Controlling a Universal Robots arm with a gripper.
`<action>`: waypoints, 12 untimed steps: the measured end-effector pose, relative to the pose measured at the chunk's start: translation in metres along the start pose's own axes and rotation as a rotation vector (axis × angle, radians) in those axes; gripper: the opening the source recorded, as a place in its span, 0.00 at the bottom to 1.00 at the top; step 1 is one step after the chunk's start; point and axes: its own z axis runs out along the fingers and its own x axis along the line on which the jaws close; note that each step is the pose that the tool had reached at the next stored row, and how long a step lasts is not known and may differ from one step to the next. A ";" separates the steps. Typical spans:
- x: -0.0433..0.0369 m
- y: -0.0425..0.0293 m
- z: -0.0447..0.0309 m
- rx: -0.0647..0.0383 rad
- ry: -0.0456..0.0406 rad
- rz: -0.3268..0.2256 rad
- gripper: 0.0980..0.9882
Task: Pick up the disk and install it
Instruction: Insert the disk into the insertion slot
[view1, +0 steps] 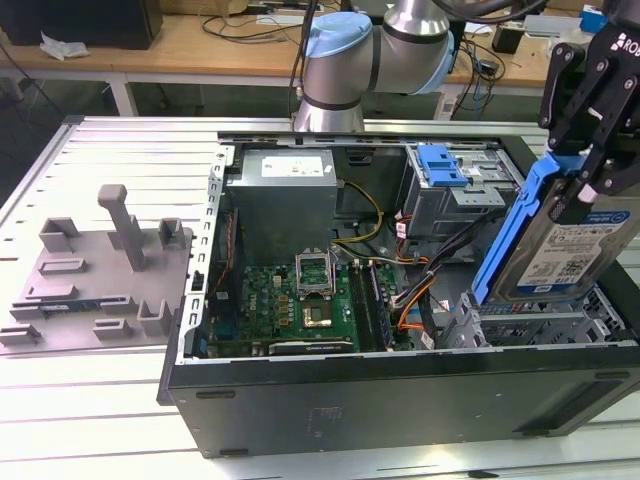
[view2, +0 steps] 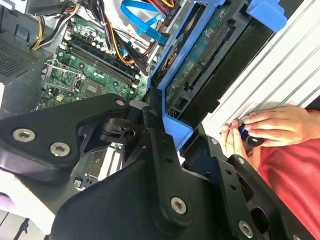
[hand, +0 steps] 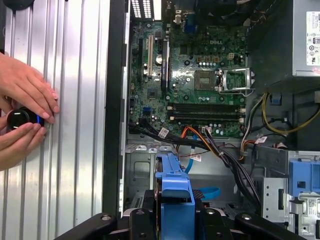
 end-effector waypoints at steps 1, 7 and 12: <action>0.0000 -0.0001 0.0007 0.000 0.0000 0.000 0.30; 0.0002 -0.0017 0.0053 0.000 0.0000 0.000 0.30; 0.0000 -0.0019 0.0110 0.000 0.0007 0.000 0.30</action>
